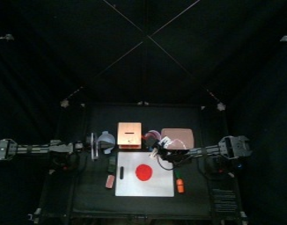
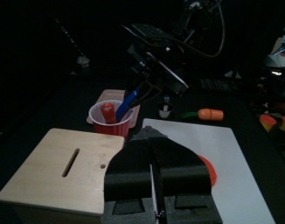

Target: Grab pizza cutter with other hand

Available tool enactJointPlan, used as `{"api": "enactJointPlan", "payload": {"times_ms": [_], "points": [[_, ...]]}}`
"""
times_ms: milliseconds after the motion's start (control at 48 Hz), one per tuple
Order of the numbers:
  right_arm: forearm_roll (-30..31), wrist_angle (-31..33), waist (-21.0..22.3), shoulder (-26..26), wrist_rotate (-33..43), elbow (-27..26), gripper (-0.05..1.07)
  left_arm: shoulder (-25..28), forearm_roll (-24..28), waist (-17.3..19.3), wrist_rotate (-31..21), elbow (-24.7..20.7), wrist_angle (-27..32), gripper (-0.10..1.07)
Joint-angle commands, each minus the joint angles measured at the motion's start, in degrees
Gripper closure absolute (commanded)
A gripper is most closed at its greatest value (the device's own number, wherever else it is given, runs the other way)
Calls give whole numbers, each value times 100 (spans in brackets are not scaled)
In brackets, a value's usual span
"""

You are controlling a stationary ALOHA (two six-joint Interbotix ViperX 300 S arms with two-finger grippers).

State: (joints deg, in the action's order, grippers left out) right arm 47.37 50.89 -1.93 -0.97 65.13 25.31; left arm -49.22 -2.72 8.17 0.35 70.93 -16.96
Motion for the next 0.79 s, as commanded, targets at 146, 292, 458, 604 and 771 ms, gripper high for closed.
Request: {"api": "enactJointPlan", "payload": {"times_ms": [146,292,458,604,771], "points": [[9,246,-70,-800,0,-53,48,18,-9,26,9,-53,-53,92],[-44,325,-237,-1512,26,220,49,18,-9,18,9,-44,-44,92],[-97,193,-431,-2558,176,800,58,18,-9,35,9,-44,-44,92],[-79,-475,-448,-3384,396,1389,64,18,-9,53,0,-44,-53,92],[-9,-1705,-413,-4096,668,2145,65,18,-53,53,9,-70,-53,92]]}}
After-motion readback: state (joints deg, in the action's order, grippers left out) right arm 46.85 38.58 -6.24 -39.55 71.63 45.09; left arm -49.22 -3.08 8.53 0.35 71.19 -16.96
